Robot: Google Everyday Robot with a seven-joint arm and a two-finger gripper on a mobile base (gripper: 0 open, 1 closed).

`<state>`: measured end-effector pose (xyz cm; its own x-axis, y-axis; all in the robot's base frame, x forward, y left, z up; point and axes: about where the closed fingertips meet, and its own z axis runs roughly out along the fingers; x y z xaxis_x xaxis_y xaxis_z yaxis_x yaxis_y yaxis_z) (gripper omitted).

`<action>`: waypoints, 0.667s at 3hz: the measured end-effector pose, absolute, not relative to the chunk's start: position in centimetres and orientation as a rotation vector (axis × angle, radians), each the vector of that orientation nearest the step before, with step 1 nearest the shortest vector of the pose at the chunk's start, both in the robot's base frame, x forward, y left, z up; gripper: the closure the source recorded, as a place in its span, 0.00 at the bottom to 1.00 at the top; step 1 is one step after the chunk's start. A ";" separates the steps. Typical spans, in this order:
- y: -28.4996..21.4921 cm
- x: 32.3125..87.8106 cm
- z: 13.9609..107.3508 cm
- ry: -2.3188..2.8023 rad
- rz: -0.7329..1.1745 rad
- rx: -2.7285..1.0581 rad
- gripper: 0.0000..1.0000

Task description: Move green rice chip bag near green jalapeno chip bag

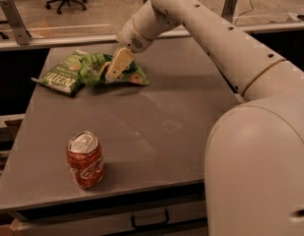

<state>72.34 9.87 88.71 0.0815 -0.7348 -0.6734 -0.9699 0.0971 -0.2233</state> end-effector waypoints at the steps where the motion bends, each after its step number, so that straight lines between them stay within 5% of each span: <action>1: 8.3 72.1 90.0 1.690 0.432 -1.658 0.00; 2: 3.7 71.3 93.3 1.628 0.476 -1.590 0.00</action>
Offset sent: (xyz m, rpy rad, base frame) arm -0.0214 -0.1577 0.1050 0.2654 -0.0922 -0.0499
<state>71.33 3.65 93.30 0.1037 -0.6576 -0.7462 -0.9560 0.1410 -0.2572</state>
